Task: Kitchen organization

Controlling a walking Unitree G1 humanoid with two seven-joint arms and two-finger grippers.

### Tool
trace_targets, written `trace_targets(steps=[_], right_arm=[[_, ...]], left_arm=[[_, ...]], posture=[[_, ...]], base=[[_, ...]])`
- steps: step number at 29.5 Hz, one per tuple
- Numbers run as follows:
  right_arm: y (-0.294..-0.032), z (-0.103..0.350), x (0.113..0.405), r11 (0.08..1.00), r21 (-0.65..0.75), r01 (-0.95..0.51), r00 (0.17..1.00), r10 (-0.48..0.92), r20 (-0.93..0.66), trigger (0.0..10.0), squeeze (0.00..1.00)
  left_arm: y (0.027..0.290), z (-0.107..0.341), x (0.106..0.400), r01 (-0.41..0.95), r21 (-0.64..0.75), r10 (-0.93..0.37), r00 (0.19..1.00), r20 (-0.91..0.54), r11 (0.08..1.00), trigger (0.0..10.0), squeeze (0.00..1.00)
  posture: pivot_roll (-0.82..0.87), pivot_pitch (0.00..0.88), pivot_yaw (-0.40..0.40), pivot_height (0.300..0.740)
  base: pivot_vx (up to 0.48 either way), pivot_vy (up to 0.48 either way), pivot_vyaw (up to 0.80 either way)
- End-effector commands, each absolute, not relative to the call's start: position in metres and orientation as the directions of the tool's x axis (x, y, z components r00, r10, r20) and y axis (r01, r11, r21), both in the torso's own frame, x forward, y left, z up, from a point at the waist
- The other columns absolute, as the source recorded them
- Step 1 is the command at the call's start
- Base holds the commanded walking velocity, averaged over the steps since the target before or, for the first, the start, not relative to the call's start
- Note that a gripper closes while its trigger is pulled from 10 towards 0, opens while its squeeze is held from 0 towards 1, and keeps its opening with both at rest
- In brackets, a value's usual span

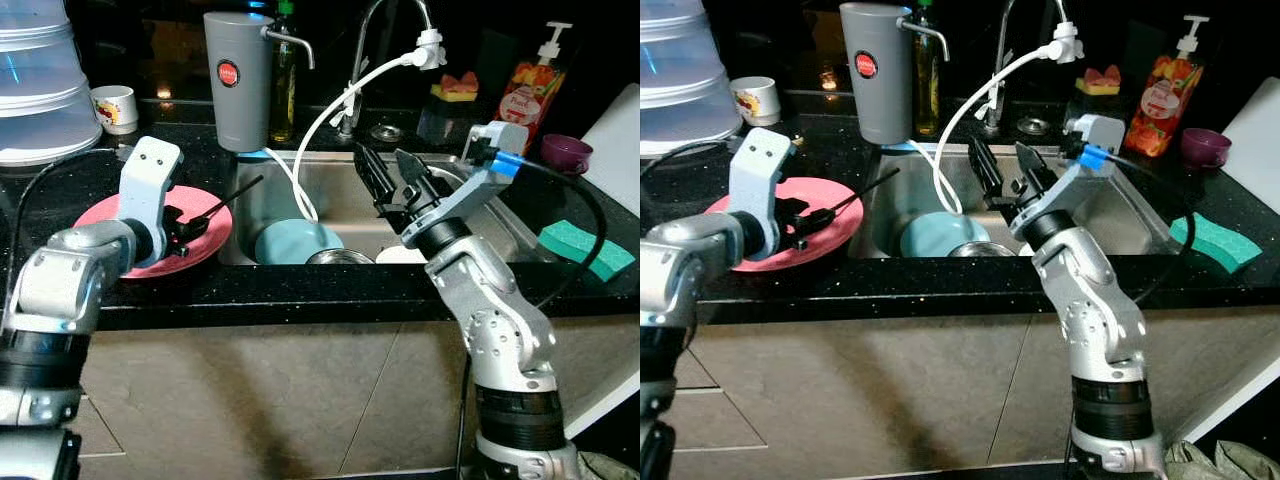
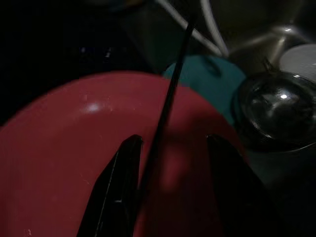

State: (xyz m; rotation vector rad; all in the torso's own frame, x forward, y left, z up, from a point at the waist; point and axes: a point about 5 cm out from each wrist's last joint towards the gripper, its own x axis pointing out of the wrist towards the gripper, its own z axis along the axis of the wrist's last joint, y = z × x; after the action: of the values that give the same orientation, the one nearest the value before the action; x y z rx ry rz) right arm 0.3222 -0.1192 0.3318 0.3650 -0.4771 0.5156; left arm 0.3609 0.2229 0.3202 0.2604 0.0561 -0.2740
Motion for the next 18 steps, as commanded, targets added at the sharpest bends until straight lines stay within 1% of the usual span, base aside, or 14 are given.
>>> trace_targets(steps=[1, 4, 5, 6, 7, 9, 11, 16, 17, 18], right_arm=[[-0.121, 0.333, 0.319, 0.807, 0.216, -0.550, 0.763, 0.381, 0.522, 10.0, 0.00], [-0.119, 0.333, 0.319, 0.804, 0.216, -0.554, 0.763, 0.386, 0.518, 10.0, 0.00], [-0.115, 0.333, 0.319, 0.796, 0.218, -0.565, 0.760, 0.398, 0.514, 10.0, 0.00], [-0.115, 0.333, 0.319, 0.796, 0.218, -0.565, 0.760, 0.398, 0.514, 10.0, 0.00], [-0.113, 0.332, 0.318, 0.793, 0.217, -0.570, 0.758, 0.405, 0.511, 10.0, 0.00], [-0.112, 0.331, 0.318, 0.790, 0.217, -0.573, 0.758, 0.410, 0.508, 10.0, 0.00], [-0.106, 0.327, 0.317, 0.777, 0.216, -0.591, 0.755, 0.439, 0.488, 10.0, 0.00], [-0.102, 0.325, 0.318, 0.769, 0.216, -0.601, 0.751, 0.452, 0.481, 10.0, 0.00], [-0.099, 0.325, 0.318, 0.761, 0.218, -0.611, 0.746, 0.461, 0.480, 10.0, 0.00], [-0.099, 0.325, 0.318, 0.761, 0.218, -0.611, 0.746, 0.461, 0.480, 10.0, 0.00]], left_arm=[[0.229, 0.323, 0.366, 0.298, 0.258, -0.280, 0.954, -0.103, 0.919, 10.0, 1.00], [0.235, 0.324, 0.372, 0.304, 0.252, -0.283, 0.952, -0.118, 0.919, 10.0, 1.00], [0.238, 0.323, 0.376, 0.322, 0.231, -0.300, 0.946, -0.127, 0.918, 10.0, 0.57], [0.238, 0.323, 0.376, 0.322, 0.231, -0.300, 0.946, -0.127, 0.918, 10.0, 0.57], [0.238, 0.323, 0.379, 0.335, 0.216, -0.313, 0.941, -0.129, 0.917, 10.0, 0.00], [0.238, 0.323, 0.380, 0.343, 0.207, -0.322, 0.938, -0.129, 0.916, 10.0, 0.00], [0.241, 0.316, 0.388, 0.370, 0.159, -0.347, 0.925, -0.156, 0.915, 10.0, 0.00], [0.241, 0.314, 0.390, 0.405, 0.118, -0.385, 0.909, -0.160, 0.907, 10.0, 0.00], [0.242, 0.314, 0.393, 0.447, 0.085, -0.431, 0.888, -0.157, 0.890, 10.0, 0.00], [0.242, 0.314, 0.393, 0.447, 0.085, -0.431, 0.888, -0.157, 0.890, 10.0, 0.00]], posture=[[0.14, 0.180, -0.069, 0.740], [0.14, 0.179, -0.063, 0.740], [0.14, 0.181, -0.061, 0.740], [0.14, 0.181, -0.061, 0.740], [0.14, 0.181, -0.061, 0.740], [0.14, 0.181, -0.061, 0.740], [0.14, 0.191, -0.061, 0.740], [0.14, 0.194, -0.060, 0.740], [0.14, 0.192, -0.057, 0.740], [0.14, 0.192, -0.057, 0.740]], base=[[0.000, 0.000, 0.00], [0.000, 0.000, 0.00], [0.000, 0.000, 0.00], [0.000, 0.000, 0.00], [0.000, 0.000, 0.00], [0.000, 0.000, 0.00], [0.000, 0.000, 0.00], [0.000, 0.000, 0.00], [0.000, 0.000, 0.00], [0.000, 0.000, 0.00]])
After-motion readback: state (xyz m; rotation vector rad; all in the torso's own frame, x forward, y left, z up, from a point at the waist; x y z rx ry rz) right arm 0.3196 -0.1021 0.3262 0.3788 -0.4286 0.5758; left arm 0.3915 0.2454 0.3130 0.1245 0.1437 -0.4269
